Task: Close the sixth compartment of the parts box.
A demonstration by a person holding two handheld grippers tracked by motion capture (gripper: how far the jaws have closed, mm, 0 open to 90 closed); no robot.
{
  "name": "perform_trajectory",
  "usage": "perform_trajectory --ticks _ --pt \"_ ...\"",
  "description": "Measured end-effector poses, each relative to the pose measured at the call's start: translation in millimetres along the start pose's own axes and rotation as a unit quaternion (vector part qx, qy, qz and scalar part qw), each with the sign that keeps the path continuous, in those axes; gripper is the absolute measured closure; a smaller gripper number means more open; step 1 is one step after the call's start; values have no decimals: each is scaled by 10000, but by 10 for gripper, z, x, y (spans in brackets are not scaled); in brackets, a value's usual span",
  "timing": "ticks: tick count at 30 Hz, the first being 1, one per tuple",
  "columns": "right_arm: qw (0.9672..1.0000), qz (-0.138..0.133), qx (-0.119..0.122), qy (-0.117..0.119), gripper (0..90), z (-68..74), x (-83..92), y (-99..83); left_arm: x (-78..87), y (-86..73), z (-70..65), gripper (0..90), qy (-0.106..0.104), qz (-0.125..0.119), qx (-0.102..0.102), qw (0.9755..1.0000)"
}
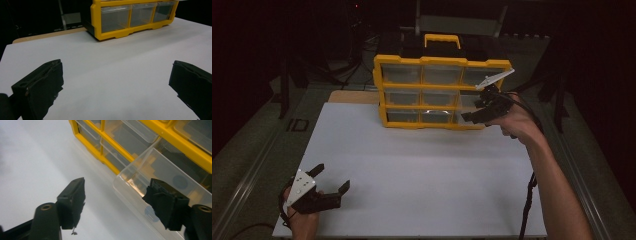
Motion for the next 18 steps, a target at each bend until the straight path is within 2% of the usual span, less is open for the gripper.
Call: perform_trajectory --ticks 10,18 --pt "9999 -25 -33 104 522 91 5 -47 -1 1 -3 0 -1 -1 -1 10000" --pt "9998 79 -169 -13 693 126 -45 -110 -6 -1 -7 0 0 9 8 10000"
Point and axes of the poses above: each handheld gripper's, and its own axes: x roughly backward along the jaws, y roughly out of its top, z roughly to its left, the point moved 8 cm from there along -x, roughly forward along the jaws, and after that the axes turned 7 degrees about z, right-handed, at the moved point
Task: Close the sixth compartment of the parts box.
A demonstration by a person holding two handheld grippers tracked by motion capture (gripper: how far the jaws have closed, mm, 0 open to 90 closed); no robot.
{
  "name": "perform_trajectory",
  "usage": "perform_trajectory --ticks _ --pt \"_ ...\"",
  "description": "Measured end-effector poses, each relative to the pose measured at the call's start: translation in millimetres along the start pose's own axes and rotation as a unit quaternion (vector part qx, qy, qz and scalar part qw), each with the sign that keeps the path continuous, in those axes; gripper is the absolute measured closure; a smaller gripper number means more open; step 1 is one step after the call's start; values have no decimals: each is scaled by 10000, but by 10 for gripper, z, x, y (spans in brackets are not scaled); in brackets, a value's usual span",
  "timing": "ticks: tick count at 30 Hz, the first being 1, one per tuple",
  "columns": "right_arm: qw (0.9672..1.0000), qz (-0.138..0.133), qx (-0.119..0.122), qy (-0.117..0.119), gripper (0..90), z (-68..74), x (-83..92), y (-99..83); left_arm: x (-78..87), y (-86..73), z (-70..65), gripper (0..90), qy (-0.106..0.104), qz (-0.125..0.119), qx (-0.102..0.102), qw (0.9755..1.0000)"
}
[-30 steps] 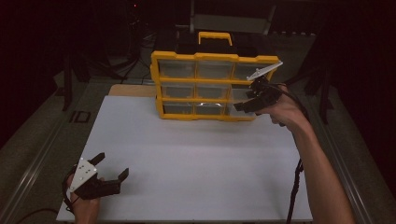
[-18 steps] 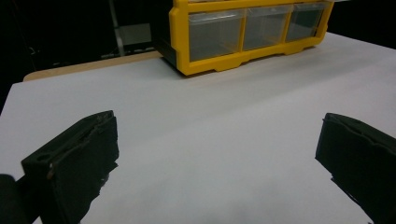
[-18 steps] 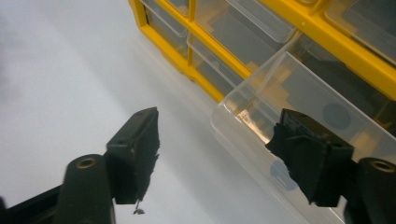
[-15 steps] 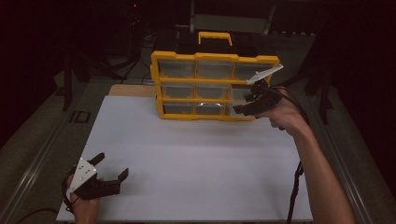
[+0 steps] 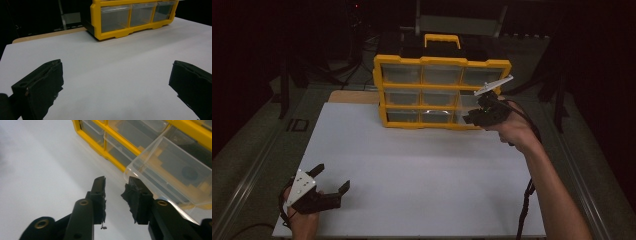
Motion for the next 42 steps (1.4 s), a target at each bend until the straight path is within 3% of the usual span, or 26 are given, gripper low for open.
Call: perform_trajectory --ticks 8,27,42 --pt "9994 137 -249 -180 886 -49 -50 -45 1 0 0 0 -2 -2 -5 10000" --pt "9984 12 -456 -344 895 -77 -108 -188 11 8 5 0 18 -38 10 10000" --pt "9949 136 -804 -597 894 -204 -211 -300 13 10 4 0 18 -48 10 10000"
Point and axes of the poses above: each handheld gripper's, and its own axes: x roughly backward along the jaws, y roughly out of its top, z roughly to its left, the point moved 8 cm from there along -x, roughly forward along the jaws, and after that the axes turned 7 degrees about z, right-handed, at the moved point
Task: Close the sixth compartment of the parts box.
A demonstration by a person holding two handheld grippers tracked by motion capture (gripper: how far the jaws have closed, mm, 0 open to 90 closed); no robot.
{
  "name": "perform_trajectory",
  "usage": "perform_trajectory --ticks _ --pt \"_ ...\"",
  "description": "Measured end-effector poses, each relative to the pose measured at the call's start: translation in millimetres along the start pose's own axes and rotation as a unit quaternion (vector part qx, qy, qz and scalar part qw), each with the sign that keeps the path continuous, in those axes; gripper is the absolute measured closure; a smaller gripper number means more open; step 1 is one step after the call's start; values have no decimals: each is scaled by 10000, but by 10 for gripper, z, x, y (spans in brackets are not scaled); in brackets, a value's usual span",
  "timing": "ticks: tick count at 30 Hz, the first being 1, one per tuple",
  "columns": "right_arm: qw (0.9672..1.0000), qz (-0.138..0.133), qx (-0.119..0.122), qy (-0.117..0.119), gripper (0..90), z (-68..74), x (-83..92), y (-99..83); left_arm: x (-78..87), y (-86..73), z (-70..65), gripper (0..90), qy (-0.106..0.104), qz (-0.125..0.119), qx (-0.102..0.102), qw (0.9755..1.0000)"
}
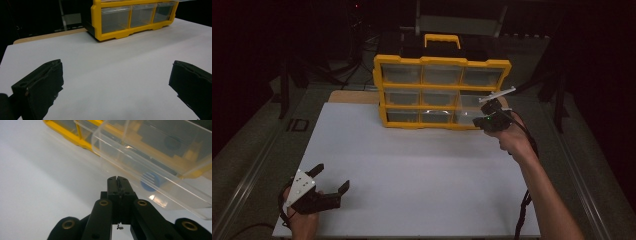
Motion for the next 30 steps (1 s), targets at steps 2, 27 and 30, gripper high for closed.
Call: perform_trajectory --ticks 2,27,30 --pt "10000 -5 -55 -52 894 -23 -10 -8 1 1 0 0 -1 -4 2 10000" --pt "9976 55 -602 -336 895 -218 -156 -96 -7 -1 -6 0 -13 8 -4 10000" --pt "9974 49 -634 -342 895 -228 -161 -90 -6 -1 -7 0 -15 7 -6 10000"
Point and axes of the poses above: each handheld gripper's, and its own axes: x roughly backward along the jaws, y roughly out of its top, z roughly to its left, the point moved 8 cm from there along -x, roughly forward along the jaws, and after that the axes turned 7 degrees about z, right-handed, at the moved point
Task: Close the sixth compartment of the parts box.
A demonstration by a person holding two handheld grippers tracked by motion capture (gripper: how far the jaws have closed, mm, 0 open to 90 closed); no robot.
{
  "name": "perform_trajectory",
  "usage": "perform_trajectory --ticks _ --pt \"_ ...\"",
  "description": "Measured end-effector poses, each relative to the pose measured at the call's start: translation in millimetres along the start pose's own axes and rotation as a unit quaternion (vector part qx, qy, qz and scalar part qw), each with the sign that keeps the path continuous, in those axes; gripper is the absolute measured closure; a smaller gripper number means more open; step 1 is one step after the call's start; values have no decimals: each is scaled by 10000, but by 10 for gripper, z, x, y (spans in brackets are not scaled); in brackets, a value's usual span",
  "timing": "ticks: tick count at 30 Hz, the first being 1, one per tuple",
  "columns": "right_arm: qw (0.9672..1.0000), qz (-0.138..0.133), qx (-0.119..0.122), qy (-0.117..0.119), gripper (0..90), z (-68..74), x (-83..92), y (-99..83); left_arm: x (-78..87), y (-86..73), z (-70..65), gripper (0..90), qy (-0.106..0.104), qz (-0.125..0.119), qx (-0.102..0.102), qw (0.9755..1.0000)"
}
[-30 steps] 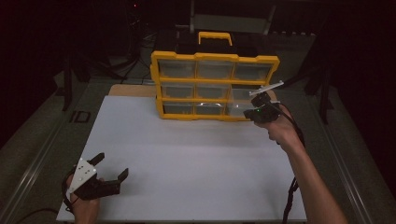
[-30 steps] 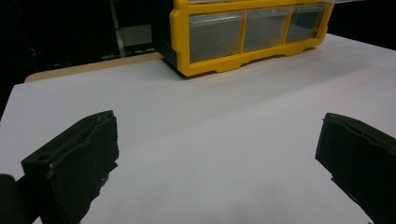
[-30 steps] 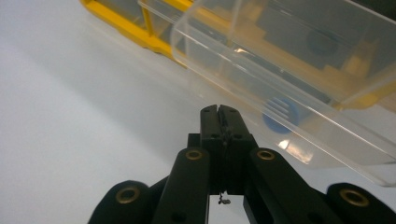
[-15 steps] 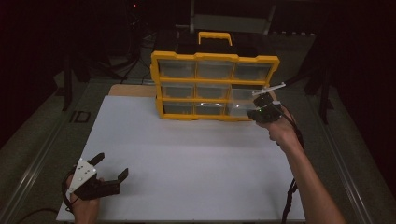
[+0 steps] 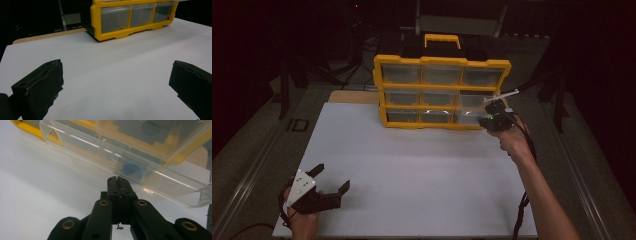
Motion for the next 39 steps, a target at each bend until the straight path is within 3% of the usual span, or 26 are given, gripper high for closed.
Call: perform_trajectory --ticks 39 --pt "9997 -48 -238 1 895 -48 -68 130 5 1 9 0 12 -6 11 10000"
Point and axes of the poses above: each handheld gripper's, and its own axes: x roughly backward along the jaws, y roughly out of its top, z roughly to its left, the point moved 8 cm from there along -x, roughly forward along the jaws, and after that the axes turned 7 degrees about z, right-handed, at the moved point
